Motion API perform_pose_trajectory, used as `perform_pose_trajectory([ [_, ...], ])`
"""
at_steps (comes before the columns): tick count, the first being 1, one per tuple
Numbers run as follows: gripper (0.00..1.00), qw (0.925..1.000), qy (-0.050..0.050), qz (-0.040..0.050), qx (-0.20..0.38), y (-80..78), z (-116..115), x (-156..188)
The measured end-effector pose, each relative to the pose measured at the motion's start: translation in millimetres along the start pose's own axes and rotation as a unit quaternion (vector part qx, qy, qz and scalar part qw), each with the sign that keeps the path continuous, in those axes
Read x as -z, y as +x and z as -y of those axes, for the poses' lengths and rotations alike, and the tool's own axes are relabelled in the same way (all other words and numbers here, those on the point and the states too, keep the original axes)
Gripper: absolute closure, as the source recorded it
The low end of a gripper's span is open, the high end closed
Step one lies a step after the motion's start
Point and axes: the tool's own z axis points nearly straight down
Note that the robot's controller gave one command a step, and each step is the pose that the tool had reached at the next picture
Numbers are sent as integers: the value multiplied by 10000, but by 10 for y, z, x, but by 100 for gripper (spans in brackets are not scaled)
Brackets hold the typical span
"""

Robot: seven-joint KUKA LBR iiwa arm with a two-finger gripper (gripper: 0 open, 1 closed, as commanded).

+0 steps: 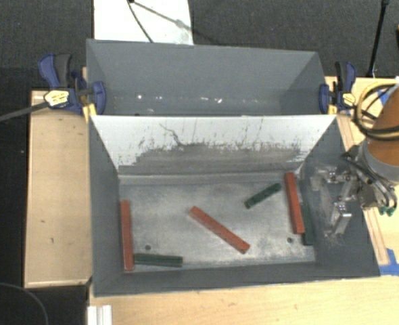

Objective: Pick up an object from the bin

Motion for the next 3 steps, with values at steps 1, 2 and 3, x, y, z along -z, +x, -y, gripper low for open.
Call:
perform_pose_trajectory([
  [1,0,10000,-22,-25,-65,285,-606,-152],
  [2,0,9985,-14,-35,-548,-205,-596,-1083],
  [3,0,9988,-2,16,-481,-680,-526,-1262],
])
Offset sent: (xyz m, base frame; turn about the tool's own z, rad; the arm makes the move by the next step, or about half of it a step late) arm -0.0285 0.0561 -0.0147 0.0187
